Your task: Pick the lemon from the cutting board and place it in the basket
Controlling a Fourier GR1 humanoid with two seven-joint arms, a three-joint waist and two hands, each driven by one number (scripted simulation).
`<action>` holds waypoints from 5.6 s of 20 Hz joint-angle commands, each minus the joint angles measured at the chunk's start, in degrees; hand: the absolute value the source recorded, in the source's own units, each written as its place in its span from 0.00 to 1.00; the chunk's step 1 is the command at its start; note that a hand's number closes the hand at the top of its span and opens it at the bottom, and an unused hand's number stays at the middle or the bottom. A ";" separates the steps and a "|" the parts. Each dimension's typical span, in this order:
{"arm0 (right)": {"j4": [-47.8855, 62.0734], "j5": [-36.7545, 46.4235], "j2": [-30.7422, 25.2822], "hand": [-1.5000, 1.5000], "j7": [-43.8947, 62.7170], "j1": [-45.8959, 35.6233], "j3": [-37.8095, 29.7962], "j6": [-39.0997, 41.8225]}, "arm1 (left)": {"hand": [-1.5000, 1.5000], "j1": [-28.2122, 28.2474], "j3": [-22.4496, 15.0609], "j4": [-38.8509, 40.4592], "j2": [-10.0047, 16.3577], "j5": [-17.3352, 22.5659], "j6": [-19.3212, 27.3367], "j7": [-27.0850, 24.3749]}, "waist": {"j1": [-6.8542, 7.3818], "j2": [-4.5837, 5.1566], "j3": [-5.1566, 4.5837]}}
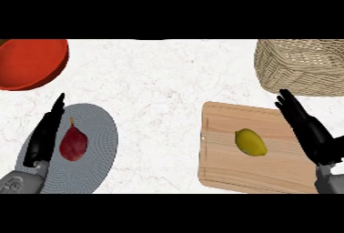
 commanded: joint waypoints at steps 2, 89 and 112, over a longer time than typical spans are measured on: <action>1.56 -7.00 2.98 1.00 -0.05 -10.57 2.61 11.79 | 0.50 -3.62 1.62 0.38 0.13 2.87 -4.18 -0.75 | 2.72 -0.44 -0.95; 16.02 46.46 -9.69 0.00 -40.96 -29.72 27.61 22.97 | 0.50 -5.19 15.11 -1.46 -6.30 7.99 -19.07 1.12 | 0.43 -1.11 -1.04; 22.31 54.08 -9.33 0.00 -49.19 -26.46 30.89 12.81 | 0.50 -5.90 19.11 0.70 -7.17 6.49 -22.58 0.39 | 0.22 -1.07 -1.05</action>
